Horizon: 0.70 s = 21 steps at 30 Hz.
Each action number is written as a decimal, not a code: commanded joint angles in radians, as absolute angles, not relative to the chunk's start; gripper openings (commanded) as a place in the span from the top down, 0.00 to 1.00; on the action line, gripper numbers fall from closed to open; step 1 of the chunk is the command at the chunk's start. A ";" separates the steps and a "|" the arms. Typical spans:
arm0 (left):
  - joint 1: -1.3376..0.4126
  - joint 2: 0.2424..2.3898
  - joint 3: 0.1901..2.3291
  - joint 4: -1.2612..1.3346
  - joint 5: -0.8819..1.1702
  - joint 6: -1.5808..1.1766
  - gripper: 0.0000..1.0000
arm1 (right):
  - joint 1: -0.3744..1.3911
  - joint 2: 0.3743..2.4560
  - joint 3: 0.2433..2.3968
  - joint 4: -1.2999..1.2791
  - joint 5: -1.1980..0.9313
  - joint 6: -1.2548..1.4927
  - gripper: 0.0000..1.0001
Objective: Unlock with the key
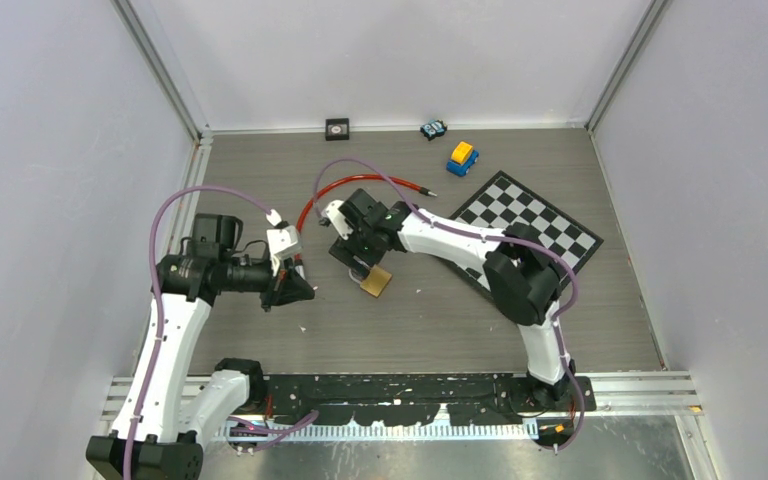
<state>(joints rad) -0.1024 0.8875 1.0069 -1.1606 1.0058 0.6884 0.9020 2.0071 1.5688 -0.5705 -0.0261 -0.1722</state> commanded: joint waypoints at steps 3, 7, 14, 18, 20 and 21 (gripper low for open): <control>-0.098 0.857 1.006 -1.157 1.030 0.692 1.00 | 0.907 2.112 1.678 -0.561 -0.004 -0.220 0.24; -0.099 0.853 1.008 -1.167 1.031 0.695 1.00 | 0.894 2.143 1.693 -0.559 0.042 -0.240 0.25; -0.099 0.853 1.005 -1.165 1.036 0.698 1.00 | 0.853 2.115 1.645 -0.555 0.029 -0.245 0.27; -0.098 0.855 1.003 -1.163 1.039 0.698 1.00 | 0.842 2.082 1.592 -0.548 0.029 -0.244 0.27; -0.098 0.855 1.003 -1.161 1.042 0.697 1.00 | 0.839 2.065 1.574 -0.549 0.028 -0.244 0.27; -0.099 0.856 1.003 -1.160 1.043 0.698 1.00 | 0.838 2.058 1.565 -0.548 0.026 -0.244 0.27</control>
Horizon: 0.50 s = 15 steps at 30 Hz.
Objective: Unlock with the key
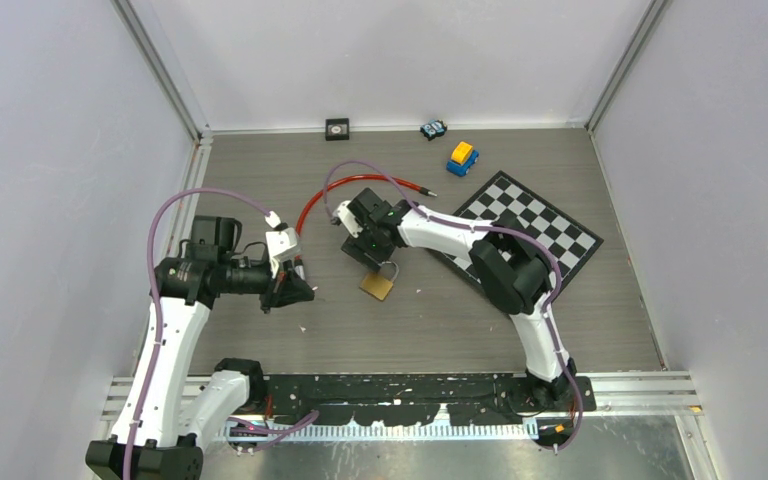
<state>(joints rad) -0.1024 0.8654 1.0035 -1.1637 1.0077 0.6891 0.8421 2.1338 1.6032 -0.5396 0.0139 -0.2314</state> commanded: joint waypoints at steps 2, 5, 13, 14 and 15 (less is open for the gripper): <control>-0.098 0.857 1.003 -1.160 1.045 0.697 1.00 | 0.836 2.048 1.553 -0.548 0.020 -0.244 0.27; -0.099 0.855 1.002 -1.159 1.046 0.695 1.00 | 0.836 2.039 1.535 -0.549 0.014 -0.244 0.27; -0.099 0.851 0.999 -1.158 1.049 0.693 1.00 | 0.836 2.016 1.520 -0.548 -0.045 -0.245 0.27; -0.098 0.851 1.000 -1.156 1.049 0.693 1.00 | 0.836 2.007 1.520 -0.549 -0.049 -0.243 0.27; -0.098 0.852 0.999 -1.155 1.048 0.692 1.00 | 0.836 1.997 1.519 -0.553 -0.052 -0.244 0.27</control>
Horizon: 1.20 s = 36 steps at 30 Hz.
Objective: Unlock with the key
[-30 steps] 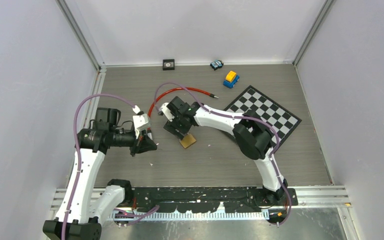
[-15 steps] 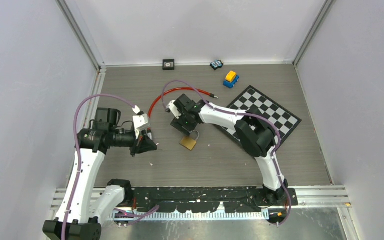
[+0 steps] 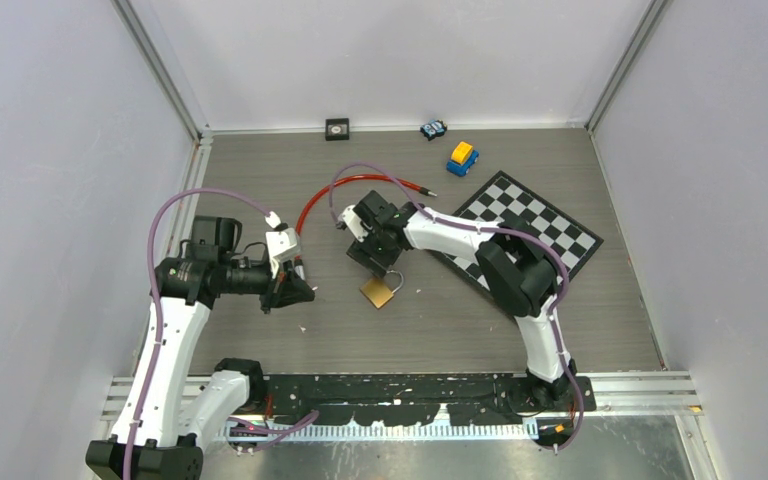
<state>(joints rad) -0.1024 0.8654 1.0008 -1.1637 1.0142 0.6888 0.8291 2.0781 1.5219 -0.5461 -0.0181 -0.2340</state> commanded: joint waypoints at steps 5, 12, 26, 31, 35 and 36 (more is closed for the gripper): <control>-0.098 0.850 0.999 -1.151 1.045 0.692 1.00 | 0.824 1.918 1.494 -0.559 -0.045 -0.268 0.23; -0.098 0.849 1.002 -1.155 1.046 0.698 1.00 | 0.787 1.836 1.459 -0.699 -0.226 -0.465 0.17; -0.099 0.830 1.013 -1.168 1.056 0.699 1.00 | 0.814 1.902 1.475 -0.843 -0.332 -0.804 0.17; -0.098 0.824 1.015 -1.172 1.046 0.696 1.00 | 0.849 1.949 1.494 -0.854 -0.291 -0.858 0.17; -0.099 0.823 1.018 -1.172 1.045 0.695 1.00 | 0.868 1.976 1.501 -0.842 -0.268 -0.885 0.17; -0.099 0.822 1.018 -1.172 1.044 0.695 1.00 | 0.873 1.982 1.504 -0.837 -0.262 -0.891 0.17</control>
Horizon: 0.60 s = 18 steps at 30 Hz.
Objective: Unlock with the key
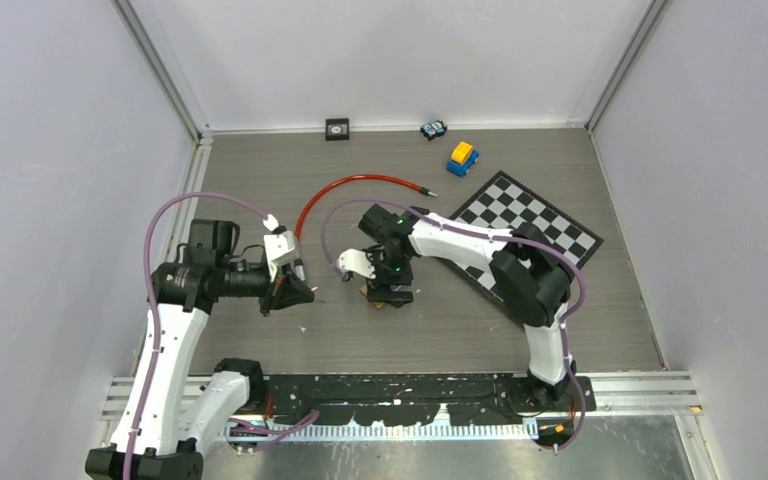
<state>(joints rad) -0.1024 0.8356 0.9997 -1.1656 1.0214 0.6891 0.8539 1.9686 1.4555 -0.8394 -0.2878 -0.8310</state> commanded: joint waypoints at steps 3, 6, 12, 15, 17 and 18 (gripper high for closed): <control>-0.099 0.822 1.019 -1.175 1.040 0.695 1.00 | 0.883 1.985 1.499 -0.813 -0.237 -0.901 0.17; -0.099 0.822 1.018 -1.174 1.034 0.695 1.00 | 0.887 1.989 1.502 -0.806 -0.223 -0.909 0.17; -0.099 0.815 1.010 -1.162 1.033 0.692 1.00 | 0.898 2.017 1.523 -0.811 -0.195 -0.939 0.17; -0.098 0.809 1.004 -1.158 1.028 0.689 1.00 | 0.905 2.032 1.533 -0.811 -0.187 -0.948 0.17; -0.099 0.808 1.002 -1.158 1.026 0.689 1.00 | 0.908 2.045 1.543 -0.814 -0.184 -0.955 0.17; -0.100 0.807 1.003 -1.158 1.026 0.687 1.00 | 0.909 2.052 1.548 -0.817 -0.185 -0.957 0.17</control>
<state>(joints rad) -0.1024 0.8234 0.9997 -1.1667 1.0203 0.6888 0.8955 2.0270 1.5005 -0.8204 -0.1989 -0.9230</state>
